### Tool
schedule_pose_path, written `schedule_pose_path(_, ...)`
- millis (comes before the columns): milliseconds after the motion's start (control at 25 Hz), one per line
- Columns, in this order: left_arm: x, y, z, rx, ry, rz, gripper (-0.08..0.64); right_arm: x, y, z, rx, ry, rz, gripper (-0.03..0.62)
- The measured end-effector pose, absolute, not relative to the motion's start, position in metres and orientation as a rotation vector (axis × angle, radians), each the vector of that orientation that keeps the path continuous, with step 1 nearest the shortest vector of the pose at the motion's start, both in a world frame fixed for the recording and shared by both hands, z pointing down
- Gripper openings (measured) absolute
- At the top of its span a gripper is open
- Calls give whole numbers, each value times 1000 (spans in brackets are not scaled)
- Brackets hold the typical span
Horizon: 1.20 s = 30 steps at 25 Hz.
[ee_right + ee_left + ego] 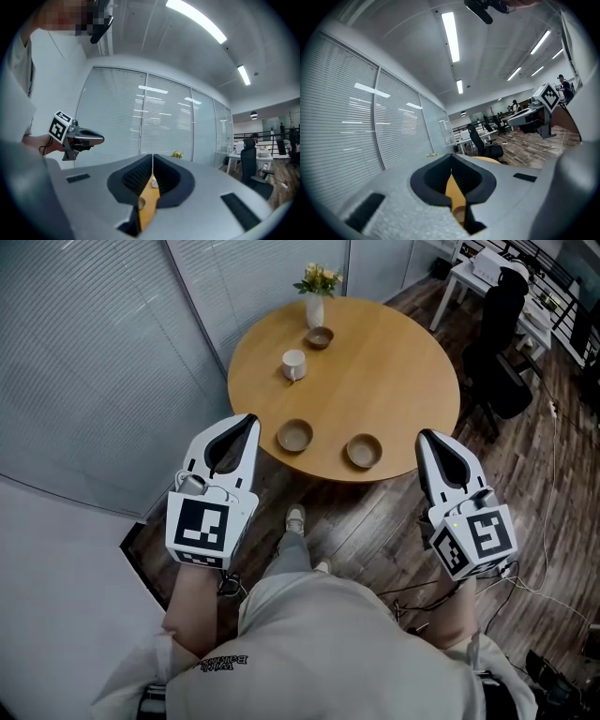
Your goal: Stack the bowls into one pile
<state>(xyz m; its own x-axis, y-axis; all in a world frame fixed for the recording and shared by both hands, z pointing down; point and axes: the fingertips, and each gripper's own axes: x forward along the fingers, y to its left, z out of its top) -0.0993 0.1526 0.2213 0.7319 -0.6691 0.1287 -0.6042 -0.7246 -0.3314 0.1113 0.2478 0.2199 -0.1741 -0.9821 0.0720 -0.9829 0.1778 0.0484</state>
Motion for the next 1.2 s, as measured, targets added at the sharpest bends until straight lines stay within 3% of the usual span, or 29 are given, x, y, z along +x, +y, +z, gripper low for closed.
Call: schedule_pose_path(1200,-74,-44,233,-2749,879,-375,21,119,54,227,1982,-2261,85,31)
